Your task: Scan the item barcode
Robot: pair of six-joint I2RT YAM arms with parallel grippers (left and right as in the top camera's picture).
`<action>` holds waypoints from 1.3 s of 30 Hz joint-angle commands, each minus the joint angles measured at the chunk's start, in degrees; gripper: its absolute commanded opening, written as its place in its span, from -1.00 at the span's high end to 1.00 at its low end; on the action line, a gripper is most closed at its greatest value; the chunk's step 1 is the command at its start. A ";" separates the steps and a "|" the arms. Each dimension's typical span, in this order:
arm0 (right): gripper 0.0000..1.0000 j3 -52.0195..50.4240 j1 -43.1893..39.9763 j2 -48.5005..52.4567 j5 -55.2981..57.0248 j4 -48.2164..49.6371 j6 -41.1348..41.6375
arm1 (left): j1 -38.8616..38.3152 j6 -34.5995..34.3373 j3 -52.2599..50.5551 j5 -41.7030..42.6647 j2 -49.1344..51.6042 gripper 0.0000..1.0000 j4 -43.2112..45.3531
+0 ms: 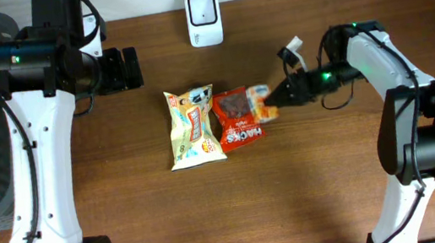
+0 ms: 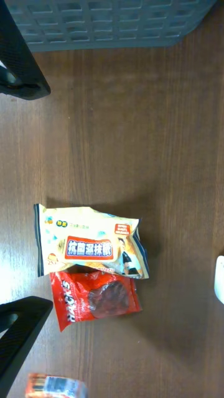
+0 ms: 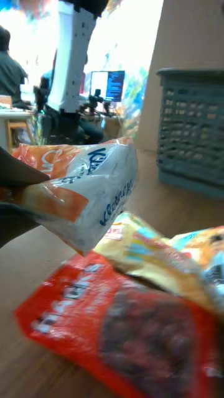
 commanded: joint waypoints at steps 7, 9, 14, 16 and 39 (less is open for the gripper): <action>0.92 19.63 15.06 -0.61 68.24 43.54 47.63 | 0.13 -0.28 0.26 0.44 -0.52 -0.98 0.15; 0.92 19.61 19.98 0.61 79.76 51.67 42.32 | 0.13 -0.28 0.26 0.44 -0.52 -0.98 0.15; 0.92 19.63 26.53 12.98 97.22 79.87 8.28 | 0.13 -0.28 0.26 0.44 -0.52 -0.98 0.15; 0.92 19.63 26.43 17.57 95.89 86.95 -0.94 | 0.13 -0.28 0.24 0.44 -0.52 -0.98 0.15; 0.92 31.02 -17.27 12.24 92.08 33.07 46.14 | 0.13 -0.28 0.24 0.44 -0.52 -0.98 0.15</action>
